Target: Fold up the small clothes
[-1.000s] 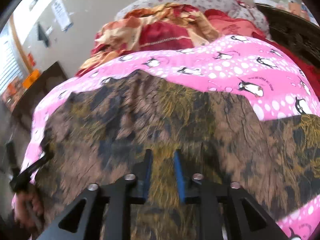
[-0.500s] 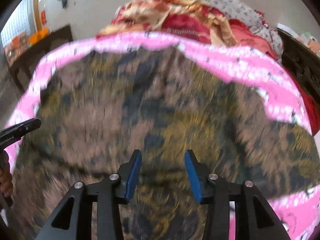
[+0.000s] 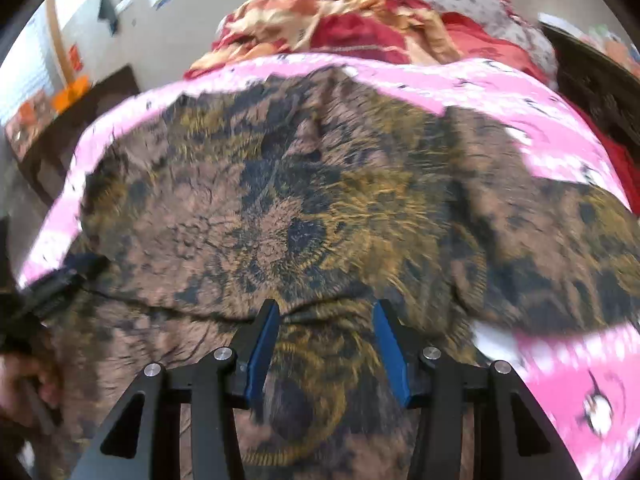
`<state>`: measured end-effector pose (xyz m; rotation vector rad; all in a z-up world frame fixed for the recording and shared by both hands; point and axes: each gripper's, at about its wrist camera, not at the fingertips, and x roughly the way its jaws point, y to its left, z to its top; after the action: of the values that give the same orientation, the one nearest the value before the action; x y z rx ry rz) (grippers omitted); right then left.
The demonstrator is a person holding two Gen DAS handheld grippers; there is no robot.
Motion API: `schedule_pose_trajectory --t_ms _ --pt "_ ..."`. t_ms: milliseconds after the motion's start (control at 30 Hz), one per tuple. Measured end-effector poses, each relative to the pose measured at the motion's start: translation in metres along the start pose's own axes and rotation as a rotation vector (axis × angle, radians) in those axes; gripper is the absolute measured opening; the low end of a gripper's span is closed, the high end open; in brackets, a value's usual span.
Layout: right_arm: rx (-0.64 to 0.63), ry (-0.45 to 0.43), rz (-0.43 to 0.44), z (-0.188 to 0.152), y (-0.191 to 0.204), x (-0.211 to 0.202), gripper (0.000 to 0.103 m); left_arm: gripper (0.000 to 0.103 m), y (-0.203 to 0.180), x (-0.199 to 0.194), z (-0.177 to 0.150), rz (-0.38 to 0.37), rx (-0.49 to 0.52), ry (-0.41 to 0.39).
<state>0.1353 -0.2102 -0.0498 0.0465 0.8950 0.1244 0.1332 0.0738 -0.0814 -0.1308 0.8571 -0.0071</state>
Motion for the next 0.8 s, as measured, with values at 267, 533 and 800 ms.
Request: schedule_pose_trajectory --t_ms 267,533,800 --pt "0.365 -0.209 -0.101 -0.029 -0.168 -0.108 0.06 0.043 -0.009 -0.004 -0.006 0.043 0.045 -0.007" --pt "0.988 -0.287 0.056 -0.085 -0.372 -0.126 0.047 0.045 -0.009 0.002 -0.002 0.046 0.035 -0.001" --pt "1.104 -0.327 0.158 -0.077 -0.409 -0.079 0.047 0.045 -0.007 0.005 0.0 0.038 0.022 -0.001"
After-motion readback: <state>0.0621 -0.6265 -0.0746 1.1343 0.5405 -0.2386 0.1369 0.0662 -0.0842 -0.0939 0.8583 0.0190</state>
